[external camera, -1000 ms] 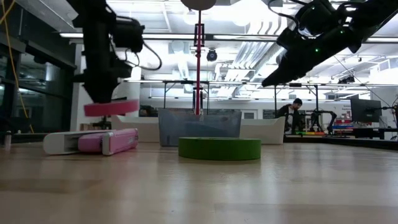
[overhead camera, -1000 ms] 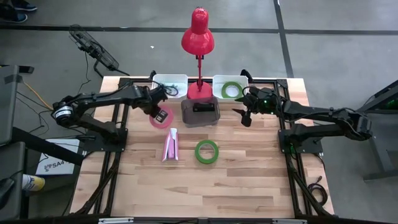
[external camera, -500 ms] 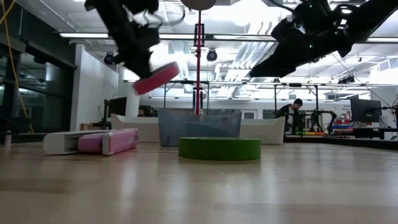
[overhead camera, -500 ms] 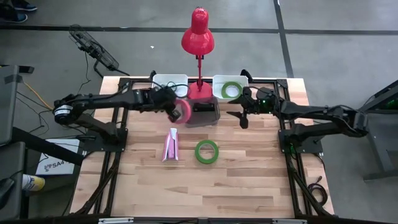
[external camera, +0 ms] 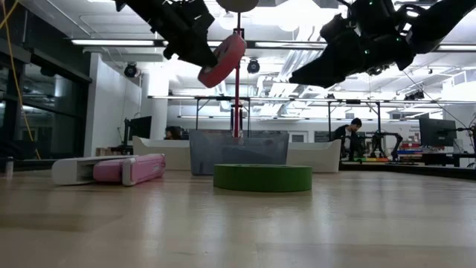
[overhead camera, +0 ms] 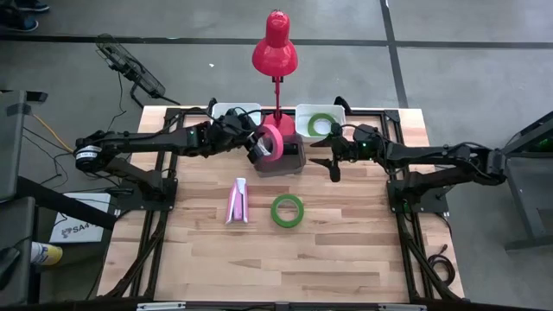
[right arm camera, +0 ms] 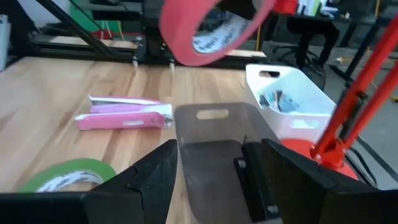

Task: Pick and place Stapler, Stapler remover, tape
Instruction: Put the pink tape into the right white bin

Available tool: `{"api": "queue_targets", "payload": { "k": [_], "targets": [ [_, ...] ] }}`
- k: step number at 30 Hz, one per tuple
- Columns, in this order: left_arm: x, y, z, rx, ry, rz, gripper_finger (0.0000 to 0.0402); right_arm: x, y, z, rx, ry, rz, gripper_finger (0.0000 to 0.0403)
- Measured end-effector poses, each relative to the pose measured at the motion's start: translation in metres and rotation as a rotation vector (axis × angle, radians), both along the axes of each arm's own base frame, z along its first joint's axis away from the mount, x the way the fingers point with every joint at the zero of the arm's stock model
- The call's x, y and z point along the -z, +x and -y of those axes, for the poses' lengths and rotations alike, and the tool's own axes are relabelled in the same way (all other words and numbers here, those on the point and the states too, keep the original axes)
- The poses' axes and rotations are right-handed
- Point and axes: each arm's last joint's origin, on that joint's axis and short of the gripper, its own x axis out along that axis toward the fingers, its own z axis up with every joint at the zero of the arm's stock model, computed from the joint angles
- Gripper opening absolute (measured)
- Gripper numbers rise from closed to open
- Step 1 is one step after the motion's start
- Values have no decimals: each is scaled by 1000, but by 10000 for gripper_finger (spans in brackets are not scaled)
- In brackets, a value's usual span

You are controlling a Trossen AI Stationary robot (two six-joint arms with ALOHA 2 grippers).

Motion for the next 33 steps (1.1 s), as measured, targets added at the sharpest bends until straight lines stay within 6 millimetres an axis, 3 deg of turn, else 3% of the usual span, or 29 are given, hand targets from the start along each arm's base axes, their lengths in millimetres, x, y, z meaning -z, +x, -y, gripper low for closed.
{"api": "queue_targets", "payload": {
  "k": [10, 23, 33],
  "targets": [
    [1, 3, -1, 5, 32, -15, 81, -5, 15, -7, -74, -63, 147, 220],
    [15, 20, -5, 25, 81, -39, 81, 19, 48, 3, -88, -31, 230, 220],
    [12, 22, -5, 60, 123, -37, 81, 11, 73, 9, -208, -26, 254, 220]
  ]
}}
